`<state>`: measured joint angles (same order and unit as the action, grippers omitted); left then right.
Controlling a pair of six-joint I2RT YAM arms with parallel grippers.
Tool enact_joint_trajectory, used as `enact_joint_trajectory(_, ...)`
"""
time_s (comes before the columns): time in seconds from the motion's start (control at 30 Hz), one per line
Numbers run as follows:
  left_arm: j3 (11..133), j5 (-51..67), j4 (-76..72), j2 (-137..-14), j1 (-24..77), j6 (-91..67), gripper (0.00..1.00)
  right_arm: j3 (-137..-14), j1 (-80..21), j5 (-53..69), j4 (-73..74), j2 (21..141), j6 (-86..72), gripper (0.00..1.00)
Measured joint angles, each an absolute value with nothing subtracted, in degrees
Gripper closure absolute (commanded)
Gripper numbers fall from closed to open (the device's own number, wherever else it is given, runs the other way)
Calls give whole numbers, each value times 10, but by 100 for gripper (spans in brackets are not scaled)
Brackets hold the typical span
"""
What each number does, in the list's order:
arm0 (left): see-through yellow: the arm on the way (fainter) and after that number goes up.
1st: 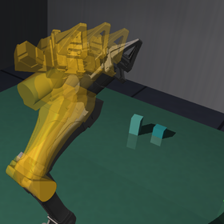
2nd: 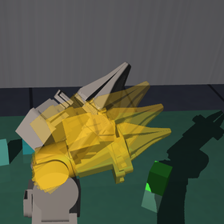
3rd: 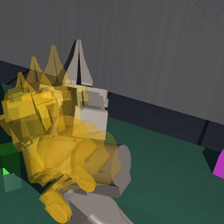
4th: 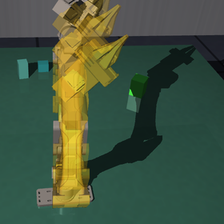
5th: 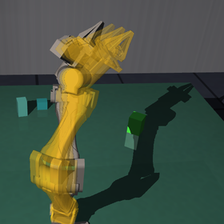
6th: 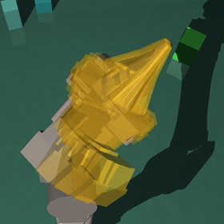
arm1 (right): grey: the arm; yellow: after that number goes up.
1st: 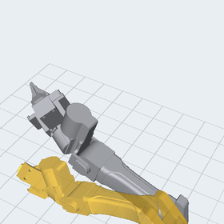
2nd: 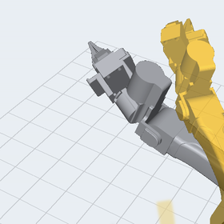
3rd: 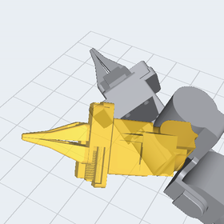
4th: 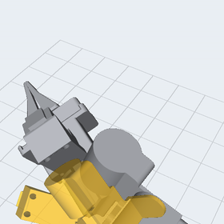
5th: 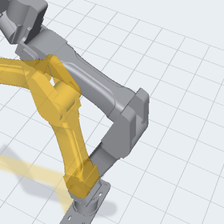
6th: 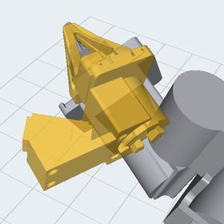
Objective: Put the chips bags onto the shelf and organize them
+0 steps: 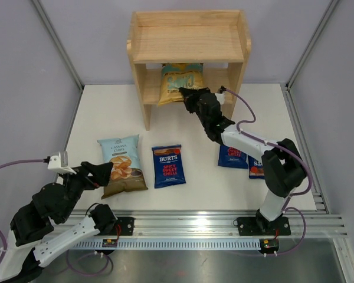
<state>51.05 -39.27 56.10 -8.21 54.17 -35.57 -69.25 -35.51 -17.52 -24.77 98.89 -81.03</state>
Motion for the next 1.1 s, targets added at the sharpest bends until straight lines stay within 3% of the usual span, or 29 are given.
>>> enact_joint_trajectory(0.33, 510, -400, 561, -57, 542, -357, 1, -865, -398, -230, -182, 1116, -830, 88)
enact_joint_trajectory(0.57, 510, -406, 561, -56, 542, -360, 1, -894, -410, -228, -159, 1131, -832, 84)
enact_joint_trajectory(0.67, 510, -408, 561, -56, 542, -361, 1, -894, -411, -229, -157, 1131, -832, 67)
enact_joint_trajectory(0.7, 510, -409, 561, -56, 542, -362, 1, -894, -411, -228, -155, 1130, -834, 52)
enact_joint_trajectory(0.73, 510, -409, 562, -56, 542, -363, 1, -894, -411, -228, -152, 1129, -837, 43)
enact_joint_trajectory(0.9, 510, -417, 570, -56, 542, -370, 1, -883, -415, -225, -122, 1124, -839, 31)
enact_joint_trajectory(1.03, 510, -424, 574, -56, 542, -375, 1, -870, -415, -224, -105, 1099, -839, 12)
enact_joint_trajectory(1.1, 510, -429, 575, -56, 542, -378, 1, -860, -415, -224, -100, 1084, -840, 10)
